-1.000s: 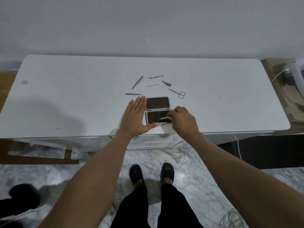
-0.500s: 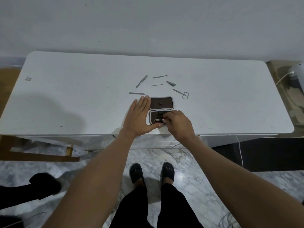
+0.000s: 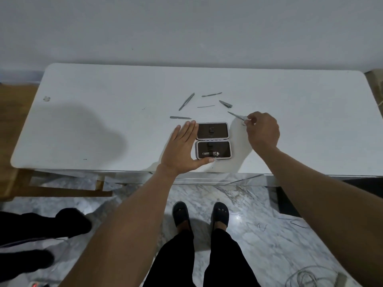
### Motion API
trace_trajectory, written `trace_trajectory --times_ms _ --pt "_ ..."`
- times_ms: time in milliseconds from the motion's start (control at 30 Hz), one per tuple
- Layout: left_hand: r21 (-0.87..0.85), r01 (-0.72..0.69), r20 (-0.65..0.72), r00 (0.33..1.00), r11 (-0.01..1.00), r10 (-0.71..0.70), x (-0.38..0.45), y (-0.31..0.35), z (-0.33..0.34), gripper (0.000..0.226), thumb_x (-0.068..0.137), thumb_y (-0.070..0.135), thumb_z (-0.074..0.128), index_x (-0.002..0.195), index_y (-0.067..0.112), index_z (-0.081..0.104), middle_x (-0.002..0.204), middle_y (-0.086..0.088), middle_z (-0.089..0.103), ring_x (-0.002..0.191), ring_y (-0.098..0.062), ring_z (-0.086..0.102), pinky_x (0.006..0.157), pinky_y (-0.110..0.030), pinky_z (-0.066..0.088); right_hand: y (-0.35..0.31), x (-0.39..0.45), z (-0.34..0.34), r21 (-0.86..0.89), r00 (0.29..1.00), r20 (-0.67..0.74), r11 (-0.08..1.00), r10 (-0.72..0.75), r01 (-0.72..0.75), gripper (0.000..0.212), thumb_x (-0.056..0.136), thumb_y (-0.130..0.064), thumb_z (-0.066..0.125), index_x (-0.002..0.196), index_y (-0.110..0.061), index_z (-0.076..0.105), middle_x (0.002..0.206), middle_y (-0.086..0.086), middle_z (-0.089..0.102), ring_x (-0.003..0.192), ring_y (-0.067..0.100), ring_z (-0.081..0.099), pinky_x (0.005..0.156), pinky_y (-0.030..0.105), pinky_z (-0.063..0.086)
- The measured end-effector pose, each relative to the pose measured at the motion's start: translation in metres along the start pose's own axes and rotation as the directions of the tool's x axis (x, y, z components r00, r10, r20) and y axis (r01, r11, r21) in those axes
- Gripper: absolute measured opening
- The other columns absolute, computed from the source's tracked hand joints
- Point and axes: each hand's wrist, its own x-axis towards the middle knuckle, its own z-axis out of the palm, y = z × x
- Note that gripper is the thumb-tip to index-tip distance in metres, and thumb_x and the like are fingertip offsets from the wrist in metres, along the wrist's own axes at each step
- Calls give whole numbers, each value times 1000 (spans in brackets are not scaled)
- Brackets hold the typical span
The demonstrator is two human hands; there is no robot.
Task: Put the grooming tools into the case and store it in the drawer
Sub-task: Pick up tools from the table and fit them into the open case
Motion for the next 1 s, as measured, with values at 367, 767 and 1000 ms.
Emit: trace_trajectory --times_ms 367,767,1000 --pt "25 6 -10 1000 1000 -6 1 1 0 123 80 91 49 163 4 27 172 -9 25 161 -21 17 132 -46 13 0 10 19 -124 1000 25 992 -13 17 17 90 -14 52 94 -12 69 94 12 63 99 33 54 64 37 47" --pt "16 10 2 1000 1000 -10 2 1 -3 121 80 92 42 163 6 26 172 -8 23 161 -19 16 132 -45 12 7 -13 5 -190 937 118 918 -330 347 12 91 -5 52 95 -8 63 98 12 61 101 33 49 70 42 47" --pt "42 19 45 999 999 -21 0 3 -6 123 81 94 35 164 5 21 174 -7 18 162 -18 11 133 -43 7 10 -48 -6 -209 852 216 829 -477 518 13 88 -1 55 94 -7 66 93 13 63 93 33 52 69 44 49"
